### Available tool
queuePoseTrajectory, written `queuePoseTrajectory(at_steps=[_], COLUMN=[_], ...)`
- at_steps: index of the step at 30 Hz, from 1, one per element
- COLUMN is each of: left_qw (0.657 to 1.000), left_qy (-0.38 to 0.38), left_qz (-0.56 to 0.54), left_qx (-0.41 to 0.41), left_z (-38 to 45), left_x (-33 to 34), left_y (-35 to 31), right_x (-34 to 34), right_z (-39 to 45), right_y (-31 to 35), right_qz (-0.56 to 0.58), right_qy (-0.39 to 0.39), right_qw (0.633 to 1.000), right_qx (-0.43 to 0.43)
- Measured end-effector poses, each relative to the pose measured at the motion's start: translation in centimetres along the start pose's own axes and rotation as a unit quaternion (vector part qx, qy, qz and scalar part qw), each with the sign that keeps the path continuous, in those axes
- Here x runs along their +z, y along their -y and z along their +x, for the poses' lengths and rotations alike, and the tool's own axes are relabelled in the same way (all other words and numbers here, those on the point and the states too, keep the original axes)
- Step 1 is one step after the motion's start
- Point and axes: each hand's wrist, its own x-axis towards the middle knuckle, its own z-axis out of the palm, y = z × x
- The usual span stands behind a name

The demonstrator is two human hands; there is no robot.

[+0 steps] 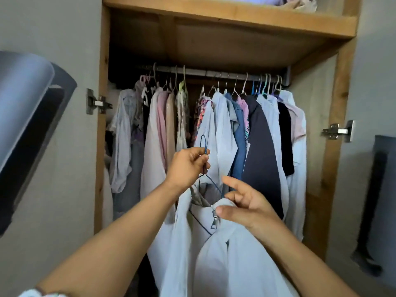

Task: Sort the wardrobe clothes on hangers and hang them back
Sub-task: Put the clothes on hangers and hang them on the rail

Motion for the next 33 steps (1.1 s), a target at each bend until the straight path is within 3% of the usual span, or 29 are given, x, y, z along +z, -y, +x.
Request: queuePoseTrajectory(at_steps=[4, 8, 14, 28, 33], left_qw=[0.999, 0.998, 0.989, 0.995, 0.997], left_qy=[-0.011, -0.018, -0.085, -0.034, -0.020], left_qz=[-0.020, -0.022, 0.101, 0.076, 0.017], left_qx=[0.027, 0.060, 0.063, 0.053, 0.066], left_z=[3.7, 7.5, 12.0, 23.2, 26.5], left_x=[-0.5, -1.6, -4.1, -1.9, -0.4], left_y=[0.0, 1.3, 6.0, 14.0, 15.1], right_x=[0.3, -0.3, -1.3, -2.0, -3.1], right_z=[1.9, 5.2, 10.6, 23.0, 27.5], right_y=[1.0, 2.7, 4.8, 7.8, 8.2], right_qz=[0.016, 0.027, -0.016, -0.095, -0.114], right_qy=[0.048, 0.036, -0.013, -0.036, -0.078], right_qw=[0.998, 0.997, 0.995, 0.985, 0.980], right_qx=[-0.038, -0.064, -0.099, -0.140, -0.143])
